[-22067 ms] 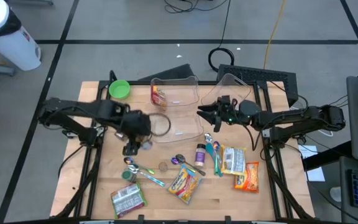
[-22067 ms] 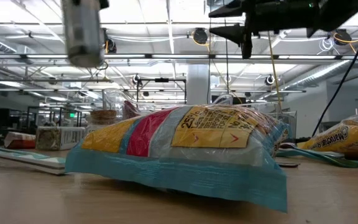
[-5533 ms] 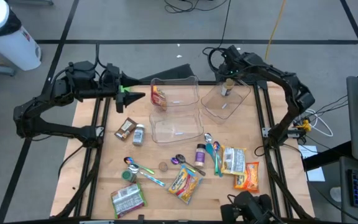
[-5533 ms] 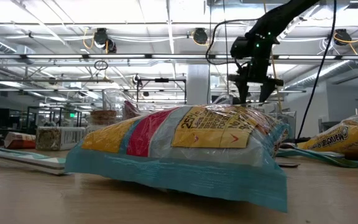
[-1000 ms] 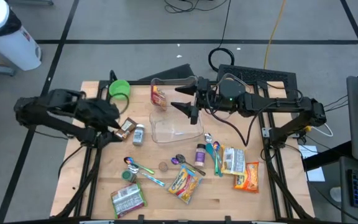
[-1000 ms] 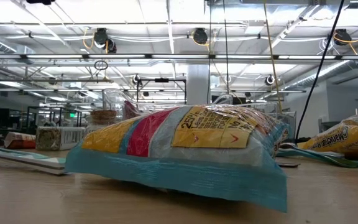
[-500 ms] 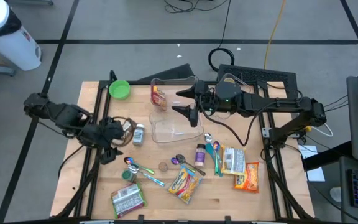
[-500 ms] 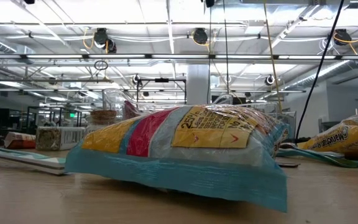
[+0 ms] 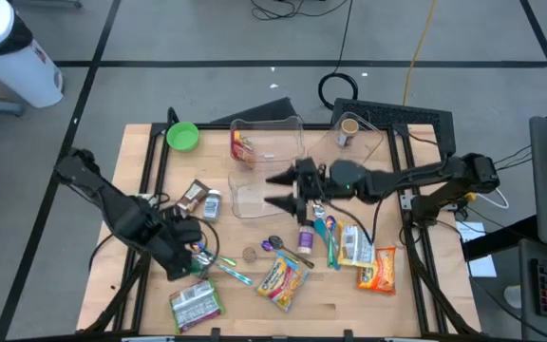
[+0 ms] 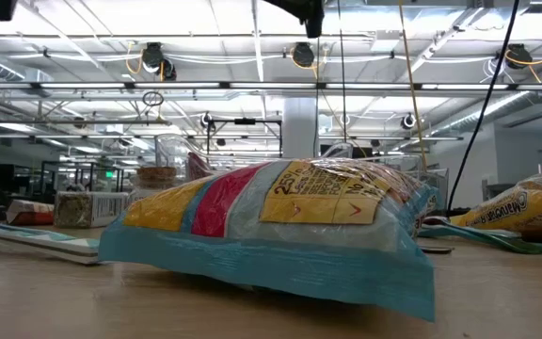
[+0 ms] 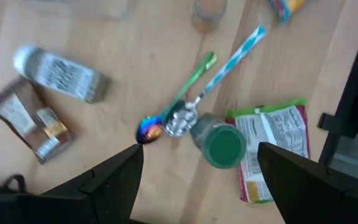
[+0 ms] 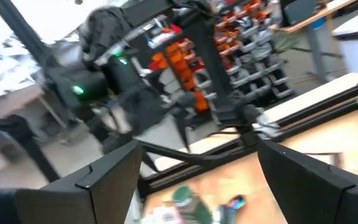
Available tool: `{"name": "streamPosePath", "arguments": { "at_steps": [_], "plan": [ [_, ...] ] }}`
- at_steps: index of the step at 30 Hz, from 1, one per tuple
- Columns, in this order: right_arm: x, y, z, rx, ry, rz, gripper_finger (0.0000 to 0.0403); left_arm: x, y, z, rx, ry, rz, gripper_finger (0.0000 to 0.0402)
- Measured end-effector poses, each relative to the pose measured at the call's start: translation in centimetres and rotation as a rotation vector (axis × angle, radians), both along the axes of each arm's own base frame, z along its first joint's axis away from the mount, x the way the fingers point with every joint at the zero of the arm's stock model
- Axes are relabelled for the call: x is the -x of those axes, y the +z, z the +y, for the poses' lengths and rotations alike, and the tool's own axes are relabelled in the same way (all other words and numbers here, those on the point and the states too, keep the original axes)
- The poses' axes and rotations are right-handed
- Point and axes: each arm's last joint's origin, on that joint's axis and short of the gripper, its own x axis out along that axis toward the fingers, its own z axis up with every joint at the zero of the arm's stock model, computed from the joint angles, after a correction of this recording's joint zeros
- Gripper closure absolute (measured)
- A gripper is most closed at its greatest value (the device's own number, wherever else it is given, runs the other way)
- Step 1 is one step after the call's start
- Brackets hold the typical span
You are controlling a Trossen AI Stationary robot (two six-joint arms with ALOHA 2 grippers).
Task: Pick & Place Food Item
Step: Put the green seasoning bottle into the top right transparent bin
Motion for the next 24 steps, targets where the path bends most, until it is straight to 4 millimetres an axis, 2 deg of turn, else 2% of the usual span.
{"name": "streamPosePath", "arguments": {
  "at_steps": [6,11,16,21,24],
  "plan": [
    [0.7,-1.6,2.9,-0.084,0.090,-0.014,0.0090,-1.3,-1.7,-1.5,0.076,0.194,0.106,0.0078],
    [1.2,-1.6,5.1,-0.095,0.161,-0.012,0.0090,-1.9,-1.8,-2.1,0.155,0.342,0.082,0.0078],
    [1.5,-1.4,6.4,-0.105,0.200,-0.024,0.0090,-1.9,-2.2,-2.0,0.145,0.425,0.071,0.0078],
    [1.8,-1.4,7.0,-0.101,0.221,-0.023,0.0090,-1.3,-5.2,-2.0,0.173,0.532,0.204,0.0078],
    [1.8,-1.3,7.1,-0.102,0.226,-0.025,0.0090,-1.5,-6.9,-2.3,0.219,0.562,0.205,0.0078]
  ]
}}
